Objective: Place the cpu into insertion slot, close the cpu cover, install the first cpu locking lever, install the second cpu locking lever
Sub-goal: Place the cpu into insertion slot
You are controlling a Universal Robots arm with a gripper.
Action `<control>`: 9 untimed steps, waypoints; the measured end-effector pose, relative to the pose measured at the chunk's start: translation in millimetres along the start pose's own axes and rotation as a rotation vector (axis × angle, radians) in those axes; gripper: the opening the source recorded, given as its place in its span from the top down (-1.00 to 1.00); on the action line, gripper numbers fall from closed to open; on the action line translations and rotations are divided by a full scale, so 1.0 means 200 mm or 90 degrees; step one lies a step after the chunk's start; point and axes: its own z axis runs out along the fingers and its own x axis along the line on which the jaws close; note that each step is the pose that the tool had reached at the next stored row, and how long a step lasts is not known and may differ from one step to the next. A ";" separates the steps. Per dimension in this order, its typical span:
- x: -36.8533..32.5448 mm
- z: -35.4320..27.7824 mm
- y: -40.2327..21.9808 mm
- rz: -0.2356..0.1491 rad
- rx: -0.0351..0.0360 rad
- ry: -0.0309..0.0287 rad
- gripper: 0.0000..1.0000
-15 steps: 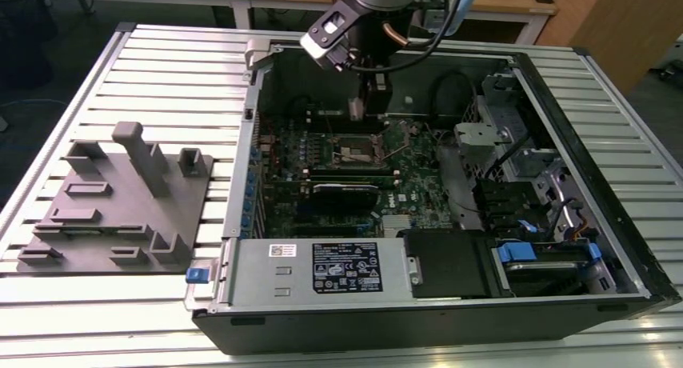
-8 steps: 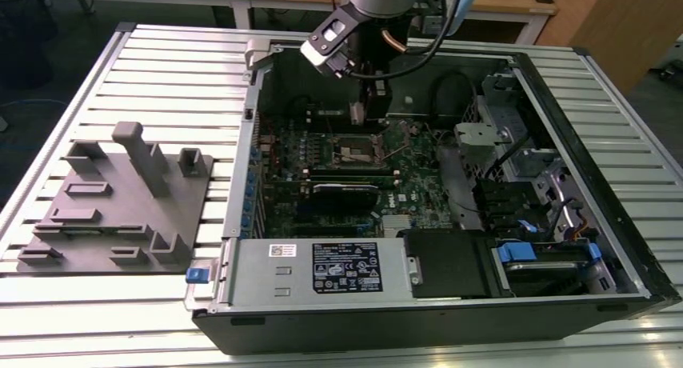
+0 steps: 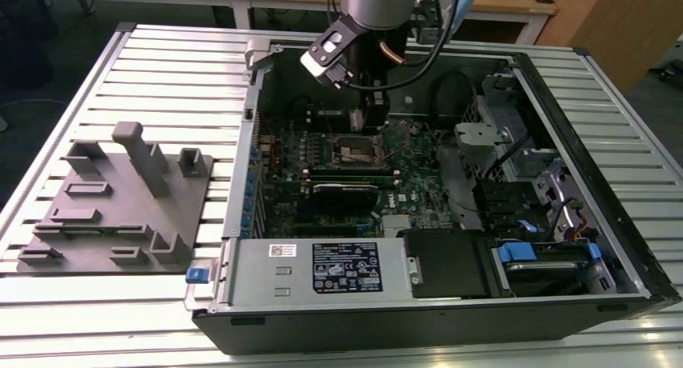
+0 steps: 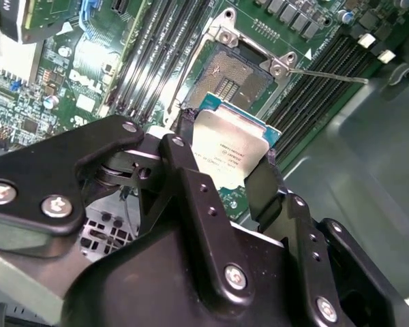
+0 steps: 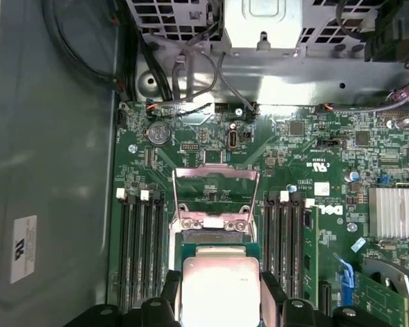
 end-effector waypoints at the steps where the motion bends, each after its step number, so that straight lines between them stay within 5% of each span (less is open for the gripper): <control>1: 0.000 0.009 -0.001 0.000 0.0000 0.0001 -0.08; 9: -0.002 0.081 -0.010 0.000 0.0000 0.0000 -0.08</control>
